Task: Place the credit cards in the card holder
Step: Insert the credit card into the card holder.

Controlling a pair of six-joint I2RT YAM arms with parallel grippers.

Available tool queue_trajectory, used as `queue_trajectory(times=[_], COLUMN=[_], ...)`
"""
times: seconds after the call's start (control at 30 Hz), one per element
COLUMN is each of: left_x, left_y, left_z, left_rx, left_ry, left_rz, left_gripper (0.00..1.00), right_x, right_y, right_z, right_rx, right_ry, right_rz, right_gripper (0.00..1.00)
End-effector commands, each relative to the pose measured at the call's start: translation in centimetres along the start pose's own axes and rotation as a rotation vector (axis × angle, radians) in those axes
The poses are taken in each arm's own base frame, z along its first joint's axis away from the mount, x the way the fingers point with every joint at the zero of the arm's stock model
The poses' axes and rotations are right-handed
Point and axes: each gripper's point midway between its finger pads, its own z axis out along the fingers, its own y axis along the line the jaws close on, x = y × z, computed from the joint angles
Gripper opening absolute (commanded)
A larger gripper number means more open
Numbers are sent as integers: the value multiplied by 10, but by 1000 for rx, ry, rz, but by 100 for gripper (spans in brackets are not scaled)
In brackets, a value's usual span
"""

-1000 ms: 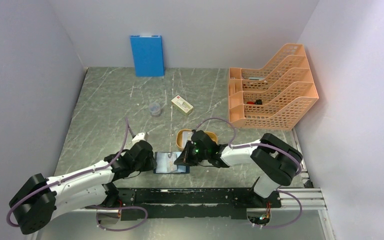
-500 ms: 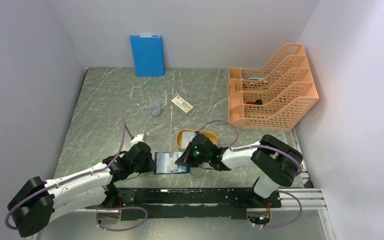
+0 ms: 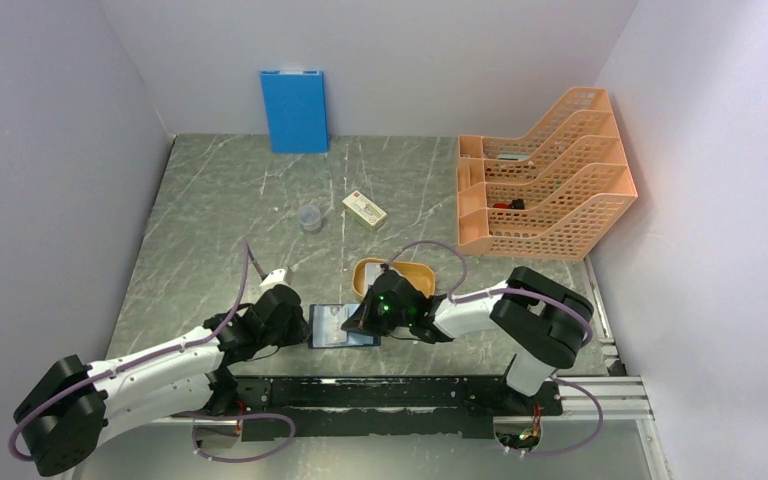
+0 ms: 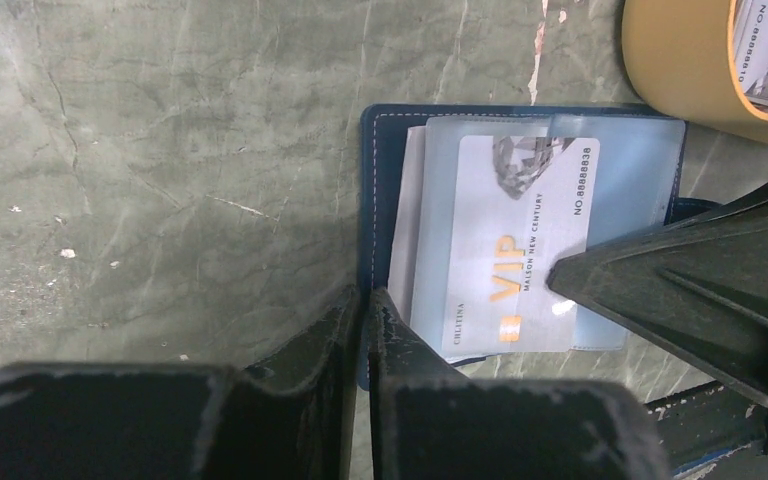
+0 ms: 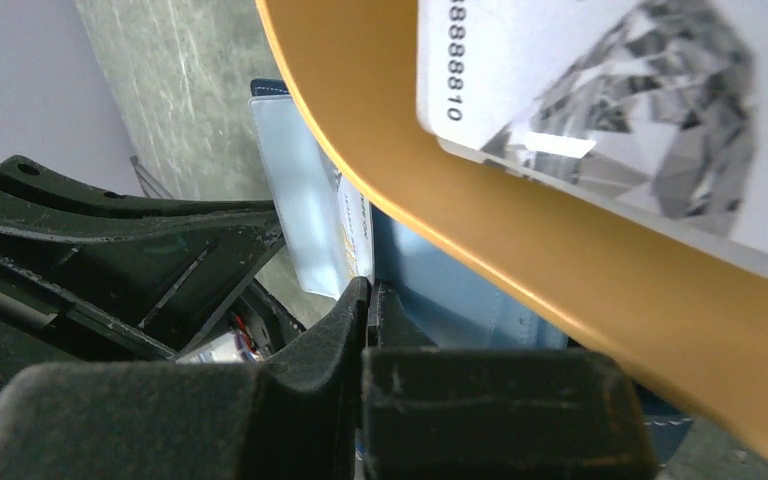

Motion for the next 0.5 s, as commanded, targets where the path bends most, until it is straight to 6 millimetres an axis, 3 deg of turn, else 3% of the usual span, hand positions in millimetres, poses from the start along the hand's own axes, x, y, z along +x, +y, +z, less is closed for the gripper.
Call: queue_trajectory(times=[0.0,0.47], left_x=[34,38], left_y=[29,35], left_z=[0,3], left_rx=[-73,-104], left_ry=[123,131], left_rz=[19,9], left_gripper=[11,5], right_x=[11,24], right_y=[-22,-31], right_z=[5,8], right_rx=[87,100], right_ry=[19,66], right_rz=[-36,-52], right_gripper=[0,0])
